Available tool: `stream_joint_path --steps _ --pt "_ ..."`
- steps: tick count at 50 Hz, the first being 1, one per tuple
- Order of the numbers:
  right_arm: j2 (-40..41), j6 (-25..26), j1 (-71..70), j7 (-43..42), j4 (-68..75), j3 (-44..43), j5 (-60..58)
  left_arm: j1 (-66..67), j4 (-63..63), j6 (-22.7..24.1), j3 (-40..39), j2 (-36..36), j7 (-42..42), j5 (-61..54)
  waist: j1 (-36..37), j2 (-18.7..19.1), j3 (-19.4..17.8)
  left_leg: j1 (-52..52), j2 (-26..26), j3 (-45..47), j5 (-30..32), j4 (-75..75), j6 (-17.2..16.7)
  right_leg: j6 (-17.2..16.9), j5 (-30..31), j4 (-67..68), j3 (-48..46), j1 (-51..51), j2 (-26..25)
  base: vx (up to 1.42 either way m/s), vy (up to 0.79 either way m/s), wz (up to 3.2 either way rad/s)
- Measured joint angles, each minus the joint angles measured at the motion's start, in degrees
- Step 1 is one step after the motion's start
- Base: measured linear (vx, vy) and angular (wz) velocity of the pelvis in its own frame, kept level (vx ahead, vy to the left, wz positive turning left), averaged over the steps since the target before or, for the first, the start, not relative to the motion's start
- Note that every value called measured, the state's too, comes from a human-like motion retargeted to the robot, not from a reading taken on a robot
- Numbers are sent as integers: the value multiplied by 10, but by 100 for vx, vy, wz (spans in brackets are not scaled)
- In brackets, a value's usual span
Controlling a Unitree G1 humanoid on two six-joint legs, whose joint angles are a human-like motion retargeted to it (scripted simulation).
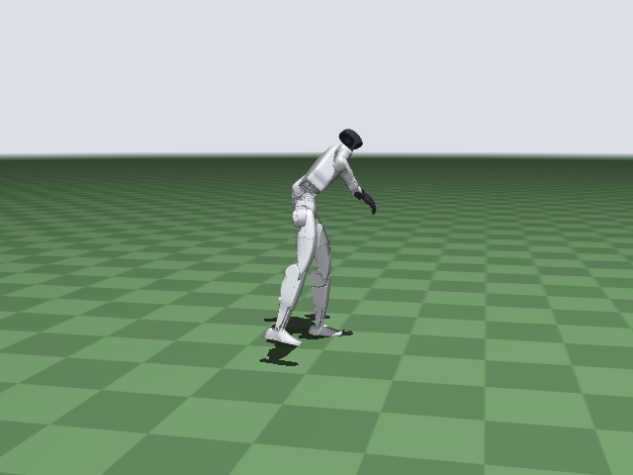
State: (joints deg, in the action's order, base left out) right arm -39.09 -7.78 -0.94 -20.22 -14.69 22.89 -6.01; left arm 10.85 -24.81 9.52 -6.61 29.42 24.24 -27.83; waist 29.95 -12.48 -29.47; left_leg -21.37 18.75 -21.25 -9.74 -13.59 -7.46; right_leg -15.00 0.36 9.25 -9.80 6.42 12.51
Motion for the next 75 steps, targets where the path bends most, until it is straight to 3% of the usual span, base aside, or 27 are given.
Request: stream_joint_path --steps 2,4,7,8,10,15,20,23,27,31,33,35,38,40,43,45,48,52,55,57,60,62,66,68,70,72,75 --pt "11 2 9 -9 12 -1 4 27 48 6 14 -13 -24 -6 -18 -12 -3 -7 -68 -26 15 29 9 0 -51 -34 100 -12 -62 -5 -9 261" --pt "20 6 14 -15 22 1 -3 57 106 12 42 -28 -56 -16 -34 -12 -3 5 -144 -39 38 63 15 20 -98 -56 150 -20 -84 -7 6 252" --pt "52 11 -29 -40 44 4 -5 61 197 17 79 -39 -94 -43 -26 26 -3 24 -193 -64 48 82 6 105 -175 -17 104 -8 -120 -14 -3 161" --pt "63 11 -57 -46 53 10 -6 52 224 23 84 -52 -109 -63 -29 52 -3 30 -200 -73 49 88 1 152 -188 -29 82 -23 -121 -18 -3 120" --pt "69 10 -111 -43 52 14 -1 34 282 32 89 -86 -139 -94 -26 110 0 46 -205 -77 48 100 -5 198 -205 -14 56 -36 -111 -20 3 84" --pt "121 17 -297 -35 85 68 32 39 442 76 108 -196 -170 -297 -21 219 46 100 -198 -55 70 144 -13 139 -219 108 59 -8 -90 -13 5 5" --pt "231 11 -459 -30 98 63 82 -50 566 110 166 -139 -178 -448 -75 267 92 120 -235 -83 74 160 7 130 -254 130 32 -30 -54 -7 1 82" --pt "278 0 -465 -17 72 54 101 -105 600 101 142 -89 -147 -263 -120 305 133 114 -234 -4 57 131 19 150 -255 105 -9 -71 -43 -5 7 124" --pt "298 -16 -432 19 7 48 118 -168 634 72 -8 -52 -24 43 -170 333 158 128 -170 255 9 98 15 156 -249 77 -29 -110 -37 -2 4 38" --pt "284 -24 -371 90 -61 44 155 -212 579 -11 -138 46 39 250 -240 317 165 153 -91 541 5 58 -8 152 -252 78 -38 -113 -25 -1 0 14" --pt "264 -22 -332 120 -100 55 190 -253 488 -63 -151 136 37 308 -284 299 165 162 -62 643 13 30 4 149 -251 72 -51 -118 -14 -1 0 52" --pt "234 -20 -289 130 -137 68 217 -320 336 -101 -107 243 35 341 -323 279 176 164 -40 695 2 -1 21 143 -254 71 -65 -120 0 1 2 59" --pt "192 -27 -271 102 -178 100 254 -546 -26 -133 127 363 57 367 -363 254 188 146 -7 682 -32 -53 29 129 -261 76 -80 -116 12 2 5 41" --pt "168 -32 -279 77 -197 122 271 -734 -308 -152 352 364 44 371 -379 244 199 133 15 660 -41 -84 24 123 -265 79 -86 -113 13 6 7 23" --pt "150 -34 -301 73 -223 145 272 -839 -545 -144 515 322 -65 374 -401 233 228 140 44 705 -30 -99 21 124 -270 81 -92 -100 12 9 10 11" --pt "147 -39 -327 79 -235 132 260 -851 -529 -122 525 337 -72 368 -409 222 243 162 55 765 -10 -89 22 127 -272 81 -92 -92 11 12 13 -3" --pt "177 -48 -351 73 -235 90 212 -775 -307 -84 387 368 15 288 -396 197 258 177 58 801 9 -80 29 133 -273 76 -86 -91 12 16 17 -18" --pt "236 -36 -416 19 -165 61 100 -581 45 19 183 247 132 129 -333 164 261 177 27 799 -10 -69 38 122 -261 56 -88 -97 33 14 20 5" --pt "267 -7 -517 -55 -65 56 -5 -427 253 75 96 96 67 42 -275 138 249 161 17 783 -42 -109 65 130 -242 39 -105 -114 56 17 26 44" --pt "276 27 -600 -98 33 66 -48 -318 332 70 75 -1 -23 -25 -233 123 237 151 13 766 -66 -137 78 137 -230 26 -125 -134 67 22 30 60" --pt "281 76 -722 -114 229 98 -16 -151 373 45 89 -105 -114 -114 -166 98 218 139 -3 746 -87 -155 85 139 -211 9 -158 -157 82 25 32 72" --pt "271 101 -773 -92 383 119 48 -48 363 45 120 -128 -124 -168 -123 81 211 132 -18 728 -96 -153 78 149 -201 29 -182 -158 95 29 33 91" --pt "206 155 -796 -10 673 185 53 95 370 41 154 -55 -173 -235 -44 80 199 129 -41 661 -101 -128 49 193 -182 161 -240 -145 120 32 33 141" --pt "142 179 -749 34 729 220 1 112 379 35 154 11 -137 -199 -14 90 187 135 -56 608 -99 -110 36 211 -172 260 -240 -130 128 37 26 227" --pt "75 178 -672 69 741 208 -34 95 410 10 161 77 -225 -190 3 95 171 141 -83 544 -92 -87 16 204 -163 353 -188 -96 116 38 16 297" --pt "40 169 -566 48 718 126 12 50 418 1 167 126 -234 -173 -2 99 156 148 -111 472 -86 -62 4 172 -157 415 -116 -57 70 39 7 345" --pt "60 120 -392 -33 679 -37 155 -48 411 -9 195 176 -236 -126 -28 104 137 167 -141 366 -76 -12 -15 130 -145 476 -73 -4 15 38 0 346"
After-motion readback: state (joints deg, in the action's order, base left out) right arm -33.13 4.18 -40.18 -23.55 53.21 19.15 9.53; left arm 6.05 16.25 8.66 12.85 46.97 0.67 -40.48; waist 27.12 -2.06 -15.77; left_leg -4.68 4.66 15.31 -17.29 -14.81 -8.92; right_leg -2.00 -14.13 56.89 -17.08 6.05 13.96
